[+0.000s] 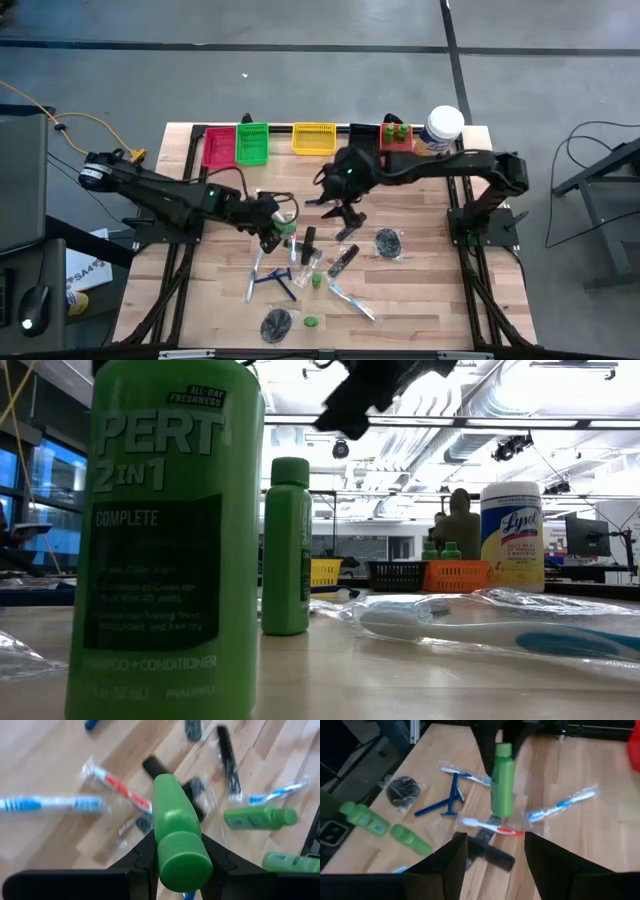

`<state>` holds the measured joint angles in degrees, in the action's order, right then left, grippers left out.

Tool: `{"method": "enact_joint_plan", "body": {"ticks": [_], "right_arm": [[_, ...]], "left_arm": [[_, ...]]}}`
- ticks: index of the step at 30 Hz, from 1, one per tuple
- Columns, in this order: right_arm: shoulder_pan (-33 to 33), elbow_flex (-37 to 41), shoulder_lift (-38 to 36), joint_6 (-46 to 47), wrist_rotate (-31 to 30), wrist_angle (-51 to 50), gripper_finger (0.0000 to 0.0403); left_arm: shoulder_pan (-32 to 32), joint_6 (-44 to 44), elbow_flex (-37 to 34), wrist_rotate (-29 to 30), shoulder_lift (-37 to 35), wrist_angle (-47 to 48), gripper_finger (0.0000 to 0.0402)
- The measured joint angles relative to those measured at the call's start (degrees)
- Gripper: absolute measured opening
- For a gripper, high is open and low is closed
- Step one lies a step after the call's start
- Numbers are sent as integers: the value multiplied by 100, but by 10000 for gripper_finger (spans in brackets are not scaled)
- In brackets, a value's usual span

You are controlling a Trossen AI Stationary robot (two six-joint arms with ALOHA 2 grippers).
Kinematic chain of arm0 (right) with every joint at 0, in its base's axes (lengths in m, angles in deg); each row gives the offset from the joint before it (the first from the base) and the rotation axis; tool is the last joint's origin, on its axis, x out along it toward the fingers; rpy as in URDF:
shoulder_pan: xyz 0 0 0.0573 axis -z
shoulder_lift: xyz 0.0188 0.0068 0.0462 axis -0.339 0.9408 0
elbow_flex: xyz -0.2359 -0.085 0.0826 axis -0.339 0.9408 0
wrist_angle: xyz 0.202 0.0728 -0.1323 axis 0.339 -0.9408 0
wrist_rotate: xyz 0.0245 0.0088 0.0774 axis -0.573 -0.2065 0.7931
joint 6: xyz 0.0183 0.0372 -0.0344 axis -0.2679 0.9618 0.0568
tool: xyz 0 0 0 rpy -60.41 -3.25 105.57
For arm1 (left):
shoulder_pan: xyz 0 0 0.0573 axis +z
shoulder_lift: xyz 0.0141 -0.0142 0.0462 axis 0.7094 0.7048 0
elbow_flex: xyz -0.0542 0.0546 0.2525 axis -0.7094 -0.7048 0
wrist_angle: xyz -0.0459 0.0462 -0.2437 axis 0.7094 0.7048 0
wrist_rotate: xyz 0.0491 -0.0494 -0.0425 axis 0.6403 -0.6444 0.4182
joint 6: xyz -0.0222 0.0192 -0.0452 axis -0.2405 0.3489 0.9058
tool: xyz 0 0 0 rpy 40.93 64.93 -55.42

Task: Pick & Place Travel size toiletries
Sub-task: Put the green shampoo bottle into the orange bin

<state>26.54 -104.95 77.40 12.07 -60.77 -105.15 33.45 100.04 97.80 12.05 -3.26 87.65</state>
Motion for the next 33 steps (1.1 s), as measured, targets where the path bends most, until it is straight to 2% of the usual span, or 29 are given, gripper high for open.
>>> {"method": "enact_joint_plan", "body": {"ticks": [9, 14, 21, 33], "right_arm": [[-243, 0, 619, 14, -463, 1044, 188], [-300, -2, 954, 48, -405, 1800, 188], [-311, -2, 1355, 502, -103, 2360, 188], [-349, 4, 1625, 708, -39, 2580, 188]], "left_arm": [[249, -657, 0, -280, 0, -180, 87], [247, -761, 0, -275, 0, -188, 87], [247, -917, 0, -268, 0, -300, 87], [247, -1104, 0, -221, 1, -488, 87]]}}
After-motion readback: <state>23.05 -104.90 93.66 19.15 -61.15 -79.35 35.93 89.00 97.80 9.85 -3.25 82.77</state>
